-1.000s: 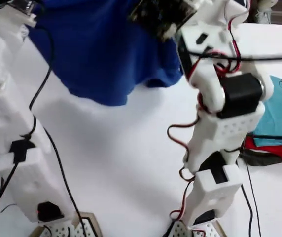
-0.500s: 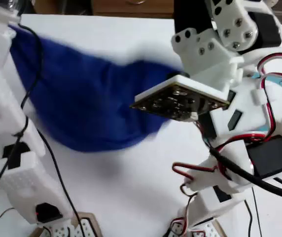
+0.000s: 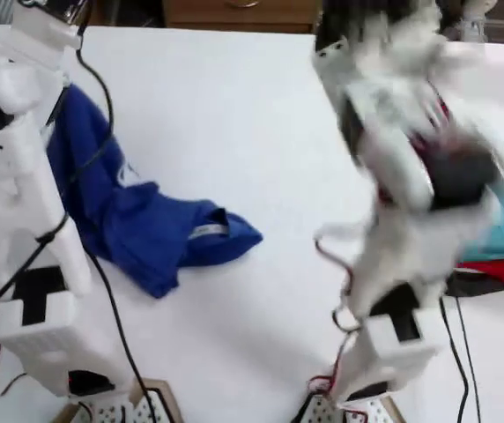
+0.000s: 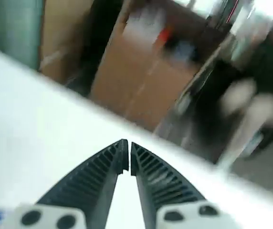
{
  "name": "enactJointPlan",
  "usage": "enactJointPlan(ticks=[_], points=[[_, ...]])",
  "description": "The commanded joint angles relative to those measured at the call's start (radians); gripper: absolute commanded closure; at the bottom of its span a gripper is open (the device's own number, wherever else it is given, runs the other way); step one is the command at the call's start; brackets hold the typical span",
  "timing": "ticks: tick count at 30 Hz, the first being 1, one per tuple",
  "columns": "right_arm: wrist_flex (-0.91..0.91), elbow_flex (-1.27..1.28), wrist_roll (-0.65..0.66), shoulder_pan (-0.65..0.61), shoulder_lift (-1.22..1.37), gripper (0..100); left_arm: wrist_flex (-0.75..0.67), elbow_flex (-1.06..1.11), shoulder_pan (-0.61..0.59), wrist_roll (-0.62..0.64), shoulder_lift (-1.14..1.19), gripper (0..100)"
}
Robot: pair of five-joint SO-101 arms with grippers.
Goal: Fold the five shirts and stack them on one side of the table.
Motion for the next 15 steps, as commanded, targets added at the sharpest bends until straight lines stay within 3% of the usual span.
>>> enactJointPlan(ticks=[1,7,13,15], points=[[0.024,0.262,-0.084,-0.012,0.054,97.8,0.006,0.079,-0.049,-0.046,-0.058,98],[0.015,0.506,0.009,-0.142,0.2,96.1,-0.054,0.185,-0.219,-0.058,-0.06,98],[-0.073,0.532,0.135,-0.306,0.383,73.8,-0.054,0.282,-0.307,-0.098,-0.063,98],[-0.131,0.532,0.149,-0.343,0.426,73.5,-0.057,0.305,-0.334,-0.1,-0.061,98]])
